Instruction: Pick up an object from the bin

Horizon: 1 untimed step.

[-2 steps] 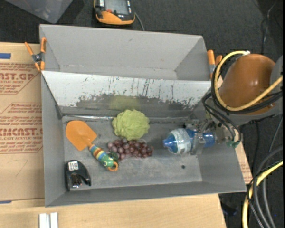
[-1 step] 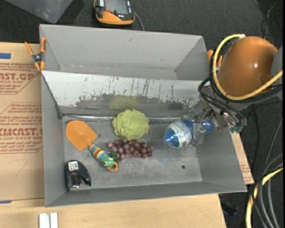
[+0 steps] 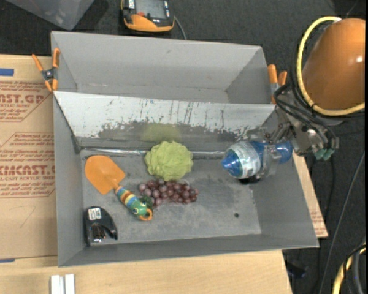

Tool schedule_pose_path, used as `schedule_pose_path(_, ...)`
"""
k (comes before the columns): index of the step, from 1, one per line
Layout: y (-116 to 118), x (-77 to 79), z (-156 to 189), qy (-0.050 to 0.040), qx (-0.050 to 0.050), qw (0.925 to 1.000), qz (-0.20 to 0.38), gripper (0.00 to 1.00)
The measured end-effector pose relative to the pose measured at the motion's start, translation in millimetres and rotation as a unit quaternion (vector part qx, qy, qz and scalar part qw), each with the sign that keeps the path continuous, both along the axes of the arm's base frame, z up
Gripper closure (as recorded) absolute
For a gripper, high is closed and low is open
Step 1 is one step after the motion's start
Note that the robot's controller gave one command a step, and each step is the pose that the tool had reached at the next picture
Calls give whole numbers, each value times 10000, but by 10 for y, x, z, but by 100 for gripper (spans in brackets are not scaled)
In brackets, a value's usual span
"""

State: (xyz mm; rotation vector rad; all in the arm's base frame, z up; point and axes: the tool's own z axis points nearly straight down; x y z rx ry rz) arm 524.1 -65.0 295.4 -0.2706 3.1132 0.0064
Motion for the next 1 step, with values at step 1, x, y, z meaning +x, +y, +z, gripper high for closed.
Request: schedule_pose_path(1,63,130,-708,-14,-4,9986,528,100)
